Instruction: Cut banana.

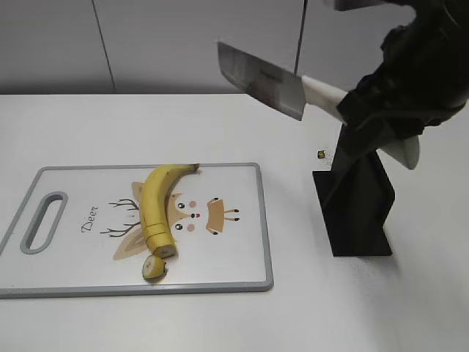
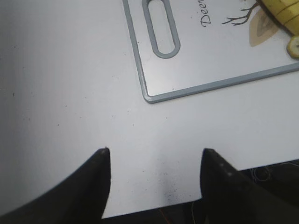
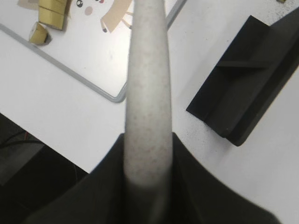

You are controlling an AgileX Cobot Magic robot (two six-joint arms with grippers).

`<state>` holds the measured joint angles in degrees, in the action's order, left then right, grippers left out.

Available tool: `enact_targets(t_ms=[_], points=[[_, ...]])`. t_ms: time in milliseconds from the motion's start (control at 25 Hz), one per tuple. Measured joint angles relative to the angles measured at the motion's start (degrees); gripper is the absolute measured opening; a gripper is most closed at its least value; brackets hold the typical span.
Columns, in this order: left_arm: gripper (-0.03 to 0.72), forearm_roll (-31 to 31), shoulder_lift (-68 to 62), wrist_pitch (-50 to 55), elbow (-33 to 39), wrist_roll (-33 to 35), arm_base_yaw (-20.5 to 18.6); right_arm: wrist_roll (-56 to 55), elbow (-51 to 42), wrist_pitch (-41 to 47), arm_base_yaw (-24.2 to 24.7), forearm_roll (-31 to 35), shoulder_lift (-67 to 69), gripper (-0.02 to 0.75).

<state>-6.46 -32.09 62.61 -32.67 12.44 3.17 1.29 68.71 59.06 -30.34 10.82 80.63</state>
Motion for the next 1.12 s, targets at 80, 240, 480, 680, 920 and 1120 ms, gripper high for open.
enact_targets(t_ms=[80, 240, 480, 680, 920, 1120], points=[[0.589, 0.0, 4.3, 0.1, 1.2, 0.0, 0.0, -3.5, -2.1, -1.7, 0.0, -1.2, -2.1, 0.160], [0.589, 0.0, 12.5, 0.6, 3.2, -0.2, 0.0, -8.0, -7.3, -5.6, 0.0, -1.8, -7.0, 0.160], [0.589, 0.1, 23.6, 0.2, 4.8, -0.4, 0.0, -14.4, -17.4, -9.5, 0.0, -3.1, -15.5, 0.160], [0.589, 0.5, 31.4, 0.2, 4.9, -0.4, 0.0, -23.3, -25.8, -14.4, 0.0, -6.5, -23.2, 0.160], [0.589, 0.7, 32.4, 0.2, 5.0, -0.4, 0.0, -30.7, -31.3, -14.8, 0.0, -11.7, -27.7, 0.160], [0.589, 0.7, 32.4, 0.2, 5.0, -0.5, 0.0, -37.1, -31.4, -17.1, 0.0, -18.2, -26.6, 0.160]])
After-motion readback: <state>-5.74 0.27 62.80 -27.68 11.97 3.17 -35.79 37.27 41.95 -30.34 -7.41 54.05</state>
